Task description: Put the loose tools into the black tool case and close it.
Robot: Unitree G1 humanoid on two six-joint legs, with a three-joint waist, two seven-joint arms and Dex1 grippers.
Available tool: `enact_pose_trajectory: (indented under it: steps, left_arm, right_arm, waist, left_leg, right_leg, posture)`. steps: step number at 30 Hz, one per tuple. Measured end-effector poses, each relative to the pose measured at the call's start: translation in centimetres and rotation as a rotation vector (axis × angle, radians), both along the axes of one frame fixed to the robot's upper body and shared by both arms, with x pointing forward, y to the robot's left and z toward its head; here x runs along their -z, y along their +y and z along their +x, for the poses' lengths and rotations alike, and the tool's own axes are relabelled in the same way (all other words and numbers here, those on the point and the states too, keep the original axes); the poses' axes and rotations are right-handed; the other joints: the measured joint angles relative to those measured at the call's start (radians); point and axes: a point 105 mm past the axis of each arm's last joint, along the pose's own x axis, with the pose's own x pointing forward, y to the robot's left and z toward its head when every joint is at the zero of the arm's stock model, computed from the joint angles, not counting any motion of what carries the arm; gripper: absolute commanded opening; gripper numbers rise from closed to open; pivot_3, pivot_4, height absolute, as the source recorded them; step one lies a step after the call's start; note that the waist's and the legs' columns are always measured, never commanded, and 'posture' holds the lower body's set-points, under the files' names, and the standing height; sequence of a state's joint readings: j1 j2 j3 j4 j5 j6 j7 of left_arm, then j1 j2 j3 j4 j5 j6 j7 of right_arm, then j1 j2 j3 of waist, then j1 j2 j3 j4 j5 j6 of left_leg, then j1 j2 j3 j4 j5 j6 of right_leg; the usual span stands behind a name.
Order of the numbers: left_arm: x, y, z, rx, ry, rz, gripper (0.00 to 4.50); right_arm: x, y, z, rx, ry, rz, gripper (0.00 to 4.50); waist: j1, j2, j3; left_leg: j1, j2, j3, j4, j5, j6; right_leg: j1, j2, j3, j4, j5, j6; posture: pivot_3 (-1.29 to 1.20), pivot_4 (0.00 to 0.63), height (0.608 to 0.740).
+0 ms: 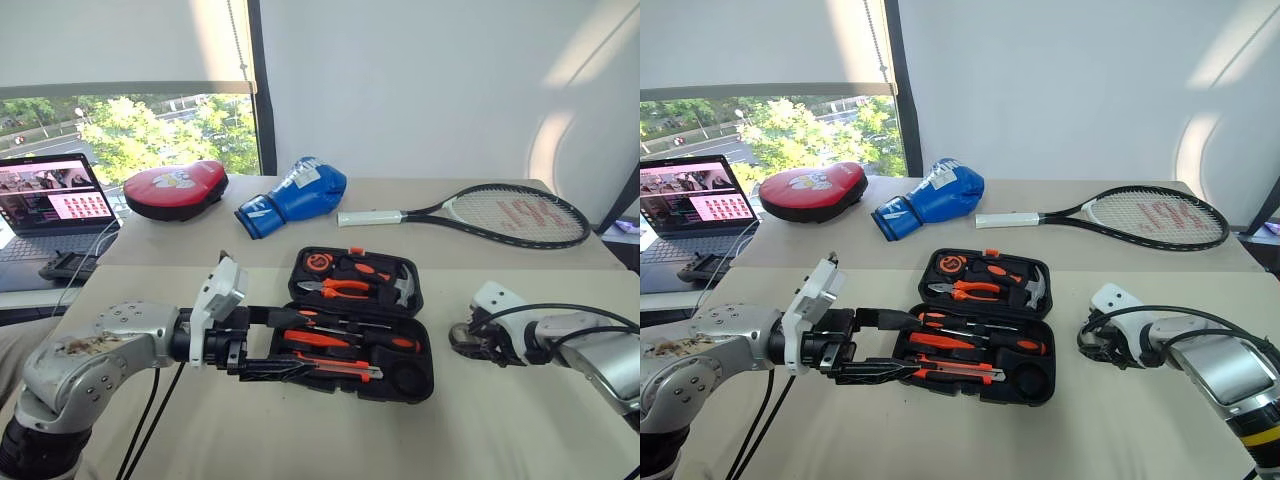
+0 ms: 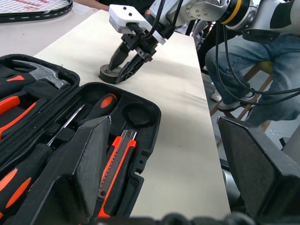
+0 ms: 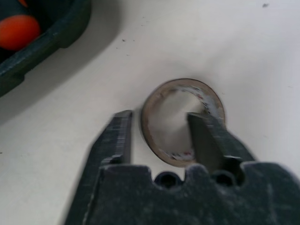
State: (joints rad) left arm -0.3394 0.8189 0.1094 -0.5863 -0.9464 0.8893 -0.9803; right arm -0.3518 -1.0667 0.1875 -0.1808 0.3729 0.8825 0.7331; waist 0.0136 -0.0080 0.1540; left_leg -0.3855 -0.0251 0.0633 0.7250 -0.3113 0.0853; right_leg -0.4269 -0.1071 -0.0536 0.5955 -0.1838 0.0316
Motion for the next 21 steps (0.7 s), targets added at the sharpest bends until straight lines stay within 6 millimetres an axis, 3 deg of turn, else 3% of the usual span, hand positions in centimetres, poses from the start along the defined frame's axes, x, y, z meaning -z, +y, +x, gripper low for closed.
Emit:
enact_pose_trajectory:
  steps: [3,7,9,14,17,21]
  left_arm:
    - [0.0,0.0,0.0,-0.003,-0.002,-0.001,3.89]
    - [0.0,0.0,0.0,-0.005,-0.01,-0.004,3.89]
    - [0.1,0.1,0.1,-0.007,-0.012,-0.003,3.89]
    - [0.2,0.2,0.1,-0.009,-0.018,0.007,3.89]
    - [0.3,0.3,0.2,-0.005,-0.013,0.006,3.89]
    - [0.4,0.3,0.2,-0.006,-0.017,0.016,3.89]
  right_arm:
    - [0.0,0.2,0.0,-0.014,0.008,0.006,0.03]
    - [-0.6,0.5,-0.1,-0.038,-0.002,0.021,0.03]
    - [-1.8,1.0,-0.6,-0.073,-0.029,0.041,0.03]
    - [-5.6,5.4,-3.4,-0.253,-0.062,0.125,0.03]
    - [-4.7,8.8,-6.0,-0.386,0.006,0.156,0.03]
    - [-2.1,10.5,-7.1,-0.405,0.086,0.142,0.03]
  waist:
    - [-0.001,0.0,0.0]
    - [0.0,0.0,0.0]
    - [0.0,0.001,0.001]
    - [-0.001,0.002,0.001]
    - [-0.001,0.002,0.001]
    - [0.001,0.002,0.001]
  left_leg:
    - [0.0,0.0,0.0,0.0,0.0,-0.001]
    - [0.001,0.0,0.0,0.0,0.0,-0.001]
    - [0.001,0.0,0.0,0.0,0.0,-0.001]
    - [0.002,0.002,-0.002,-0.001,0.0,-0.002]
    - [0.002,0.002,-0.002,-0.001,0.0,-0.003]
    - [0.002,0.0,-0.002,-0.001,0.0,-0.003]
  right_leg:
    - [0.0,0.0,0.0,0.0,0.0,0.0]
    - [0.0,0.0,0.0,0.001,0.0,0.0]
    - [0.0,0.0,0.0,0.001,0.0,0.0]
    - [0.001,0.0,-0.001,0.0,0.0,0.0]
    - [0.001,0.0,-0.001,0.0,0.0,0.0]
    - [0.001,-0.001,-0.001,0.001,0.0,0.0]
  posture:
    - [0.0,0.15,0.74]
    - [0.0,0.15,0.74]
    - [0.0,0.15,0.74]
    - [0.0,0.15,0.74]
    - [0.0,0.15,0.74]
    - [0.0,0.15,0.74]
